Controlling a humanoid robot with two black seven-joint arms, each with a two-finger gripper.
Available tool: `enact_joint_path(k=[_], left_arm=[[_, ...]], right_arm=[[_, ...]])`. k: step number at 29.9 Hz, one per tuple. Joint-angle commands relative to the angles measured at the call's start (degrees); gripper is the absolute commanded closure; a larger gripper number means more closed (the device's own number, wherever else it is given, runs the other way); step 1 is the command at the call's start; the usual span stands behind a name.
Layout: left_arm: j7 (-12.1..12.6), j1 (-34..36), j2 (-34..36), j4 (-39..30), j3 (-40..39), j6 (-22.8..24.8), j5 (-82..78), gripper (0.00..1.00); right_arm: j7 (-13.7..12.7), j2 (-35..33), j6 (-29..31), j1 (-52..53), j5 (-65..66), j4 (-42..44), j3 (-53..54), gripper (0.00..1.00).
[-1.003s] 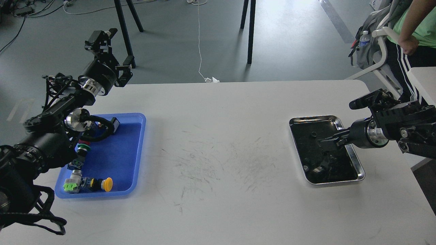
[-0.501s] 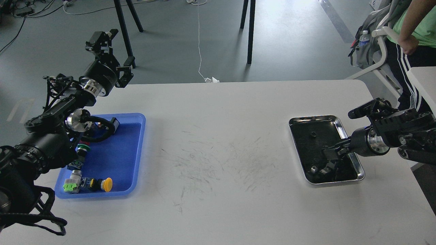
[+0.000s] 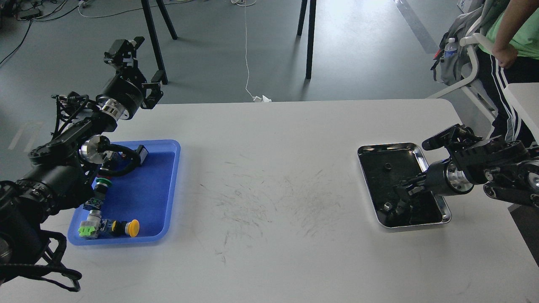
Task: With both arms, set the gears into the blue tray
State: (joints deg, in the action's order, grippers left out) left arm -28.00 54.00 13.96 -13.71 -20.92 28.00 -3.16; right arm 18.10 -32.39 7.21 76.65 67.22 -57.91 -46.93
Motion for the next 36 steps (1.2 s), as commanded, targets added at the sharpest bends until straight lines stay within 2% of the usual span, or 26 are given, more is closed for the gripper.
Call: enact_joint_path(k=[1, 3, 10, 15, 18, 29, 36], left_arm=[[0.00, -0.04, -0.07, 0.00, 0.00, 0.00, 0.00, 0.01], [0.00, -0.04, -0.07, 0.00, 0.00, 0.00, 0.00, 0.01], [0.00, 0.05, -0.16, 0.00, 0.00, 0.00, 0.00, 0.01], [0.00, -0.04, -0.07, 0.00, 0.00, 0.00, 0.00, 0.01], [0.00, -0.04, -0.07, 0.00, 0.09, 0.00, 0.00, 0.01], [0.00, -0.04, 0.46, 0.00, 0.26, 0.00, -0.09, 0.01], [0.00, -0.22, 1.07, 0.00, 0.09, 0.00, 0.26, 0.01]], right_arm=[[0.35, 0.05, 0.08, -0.09, 0.45, 0.25, -0.09, 0.62], [0.44, 0.05, 0.17, -0.01, 0.98, 0.25, -0.09, 0.64], [0.53, 0.05, 0.44, -0.01, 2.30, 0.25, -1.05, 0.86], [0.53, 0.14, 0.44, 0.34, 2.30, 0.25, -1.05, 0.95], [0.53, 0.14, 0.44, 0.61, 2.30, 0.25, -1.05, 0.98], [0.53, 0.58, -0.18, 2.89, 1.51, 0.43, 0.61, 0.99], [0.44, 4.53, -2.11, 4.39, -7.87, 0.43, 9.39, 0.99]])
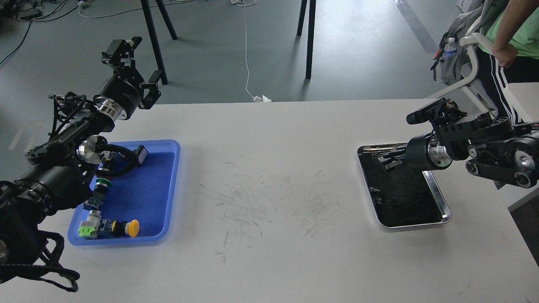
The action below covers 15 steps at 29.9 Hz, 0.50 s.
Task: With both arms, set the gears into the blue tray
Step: 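Carry the black part toward the table center and release it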
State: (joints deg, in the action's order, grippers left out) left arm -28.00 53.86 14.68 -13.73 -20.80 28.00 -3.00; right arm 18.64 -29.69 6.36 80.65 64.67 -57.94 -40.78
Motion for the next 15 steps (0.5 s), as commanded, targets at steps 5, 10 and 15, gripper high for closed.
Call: enact_joint_path(k=[5, 10, 15], left_arm=[[0.00, -0.51, 2.02, 0.02, 0.24, 0.00, -0.07, 0.01], [0.00, -0.51, 2.54, 0.02, 0.32, 0.00, -0.16, 0.01], [0.00, -0.51, 3.78, -0.07, 0.41, 0.00, -0.25, 0.01]], right_arm=[[-0.36, 7.43, -7.76, 0.21, -14.38, 2.21, 7.98, 0.99], [-0.53, 13.59, -9.52, -1.71, -22.30, 4.93, 11.41, 0.99], [-0.88, 20.71, -11.20, -6.89, -27.05, 10.46, 18.70, 0.99]])
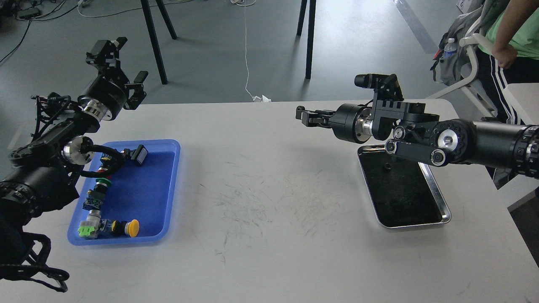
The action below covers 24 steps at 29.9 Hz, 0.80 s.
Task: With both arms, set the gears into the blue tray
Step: 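Carry the black part toward the table center and release it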
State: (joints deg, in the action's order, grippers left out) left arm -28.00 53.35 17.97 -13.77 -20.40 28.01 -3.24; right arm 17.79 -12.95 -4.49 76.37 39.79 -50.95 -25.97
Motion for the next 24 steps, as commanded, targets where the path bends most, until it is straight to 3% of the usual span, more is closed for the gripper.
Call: enact_joint_path(k=[1, 10, 16, 24], left_arm=[[0.00, 0.00, 0.58, -0.03, 0.10, -0.01, -0.01, 0.01], [0.00, 0.00, 1.37, -0.03, 0.10, -0.01, -0.10, 0.01], [0.00, 0.00, 1.54, -0.03, -0.16, -0.01, 0.17, 0.01], [0.00, 0.00, 2.16, -0.03, -0.16, -0.01, 0.17, 0.01]], right_arm=[[-0.04, 5.29, -0.26, -3.77, -2.34, 4.36, 4.78, 0.99], [1.19, 11.71, 0.88, -12.12, -2.52, 7.79, 15.59, 0.99], [4.35, 12.95, 2.37, -14.06, -2.17, 7.18, 15.86, 0.99], [6.02, 12.95, 9.93, -15.55, 1.78, 7.18, 13.58, 0.98]])
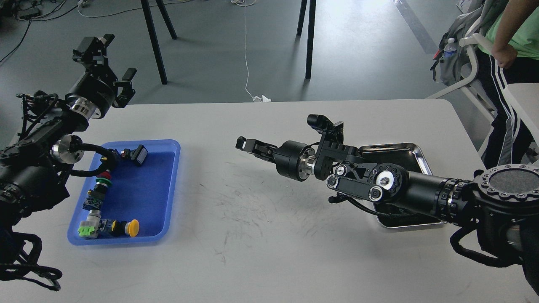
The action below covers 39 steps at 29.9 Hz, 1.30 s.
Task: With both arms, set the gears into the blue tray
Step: 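Carry the black part toward the table center and release it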
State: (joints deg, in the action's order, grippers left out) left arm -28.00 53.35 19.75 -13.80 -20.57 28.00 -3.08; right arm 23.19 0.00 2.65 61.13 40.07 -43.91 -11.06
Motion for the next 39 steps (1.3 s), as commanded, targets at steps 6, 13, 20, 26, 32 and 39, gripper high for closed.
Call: enact_joint_path(k=[6, 13, 20, 26, 32, 39], left_arm=[[0.00, 0.18, 1.69, -0.08, -0.09, 0.00, 0.00, 0.01], [0.00, 0.26, 2.57, -0.08, 0.09, 0.00, -0.08, 0.01], [0.00, 0.26, 2.49, -0.08, 0.09, 0.00, -0.08, 0.01], [0.00, 0.26, 2.49, -0.08, 0.09, 0.00, -0.08, 0.01], [0.00, 0.18, 2.58, -0.08, 0.09, 0.00, 0.00, 0.01], [0.00, -0.43, 3.01, 1.23, -0.61, 0.00, 0.26, 0.01]], right_arm=[[1.59, 0.00, 4.82, -1.28, 2.20, 0.58, -3.88, 0.98], [1.86, 0.00, 5.00, -2.60, 2.20, 1.02, -3.97, 0.97], [1.68, 0.00, 6.40, -2.60, 2.11, 1.81, -3.97, 0.73], [1.51, 0.00, 6.49, -2.60, 2.11, 1.90, -3.97, 0.58], [1.51, 0.00, 6.49, -2.60, 2.03, 1.90, -4.06, 0.51], [1.33, 0.00, 6.49, -2.25, 1.94, 1.89, -3.97, 0.48]])
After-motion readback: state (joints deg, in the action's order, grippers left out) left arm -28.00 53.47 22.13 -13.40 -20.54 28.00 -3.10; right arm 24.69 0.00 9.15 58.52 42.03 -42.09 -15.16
